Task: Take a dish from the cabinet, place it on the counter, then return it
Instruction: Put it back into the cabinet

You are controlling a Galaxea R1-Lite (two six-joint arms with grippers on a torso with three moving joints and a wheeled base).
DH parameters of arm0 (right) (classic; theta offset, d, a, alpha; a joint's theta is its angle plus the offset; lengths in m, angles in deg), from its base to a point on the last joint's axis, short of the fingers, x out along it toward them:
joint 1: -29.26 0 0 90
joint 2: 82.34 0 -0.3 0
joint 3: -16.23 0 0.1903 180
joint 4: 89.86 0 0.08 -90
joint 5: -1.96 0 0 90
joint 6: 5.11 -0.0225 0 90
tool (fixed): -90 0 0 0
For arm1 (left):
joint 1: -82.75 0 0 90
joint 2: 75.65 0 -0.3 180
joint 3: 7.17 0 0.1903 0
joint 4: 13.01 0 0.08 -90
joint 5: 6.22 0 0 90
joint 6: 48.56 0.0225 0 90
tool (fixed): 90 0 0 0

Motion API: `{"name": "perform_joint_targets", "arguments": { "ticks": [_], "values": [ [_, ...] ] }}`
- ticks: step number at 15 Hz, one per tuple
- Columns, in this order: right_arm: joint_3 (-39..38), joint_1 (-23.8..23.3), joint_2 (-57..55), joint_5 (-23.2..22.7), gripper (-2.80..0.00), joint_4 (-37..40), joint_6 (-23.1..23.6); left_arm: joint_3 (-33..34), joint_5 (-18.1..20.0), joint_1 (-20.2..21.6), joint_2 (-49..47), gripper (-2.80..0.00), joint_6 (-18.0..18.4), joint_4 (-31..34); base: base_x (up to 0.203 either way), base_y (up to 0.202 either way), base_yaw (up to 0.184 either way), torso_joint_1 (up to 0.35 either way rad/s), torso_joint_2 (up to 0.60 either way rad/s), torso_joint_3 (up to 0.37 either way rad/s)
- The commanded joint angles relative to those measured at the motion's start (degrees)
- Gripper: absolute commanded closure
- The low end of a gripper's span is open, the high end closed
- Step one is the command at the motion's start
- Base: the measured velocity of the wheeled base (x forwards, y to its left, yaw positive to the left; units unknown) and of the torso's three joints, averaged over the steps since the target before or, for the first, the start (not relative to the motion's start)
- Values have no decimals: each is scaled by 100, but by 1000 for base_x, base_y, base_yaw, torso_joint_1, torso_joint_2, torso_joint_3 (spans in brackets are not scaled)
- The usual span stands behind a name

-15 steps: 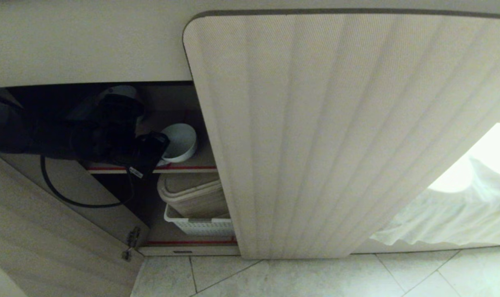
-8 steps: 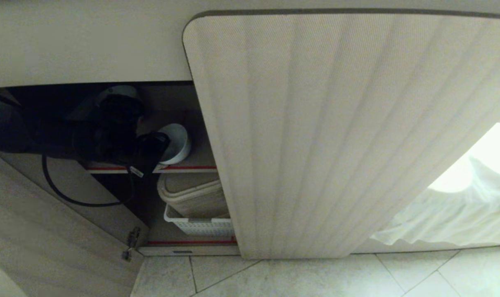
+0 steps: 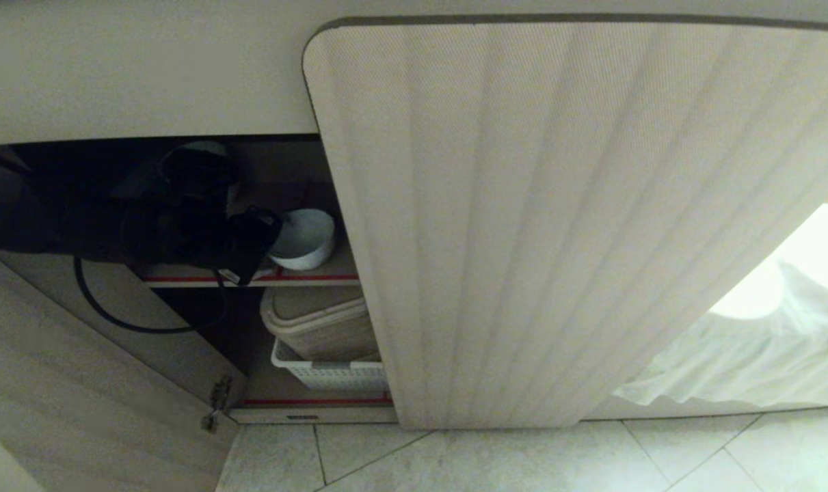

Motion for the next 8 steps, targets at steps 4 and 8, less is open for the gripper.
{"name": "perform_joint_targets", "arguments": {
  "ticks": [4, 8],
  "values": [
    [0, 6, 2, 0, 0, -2, -2, -16, -66, 2, -25, -280, -33, -90, 0, 0, 0, 0, 0, 0],
    [0, -2, 2, 0, 0, -2, -2, -41, -296, -60, -24, -280, -49, -99, 0, 0, 0, 0, 0, 0]
  ]
}}
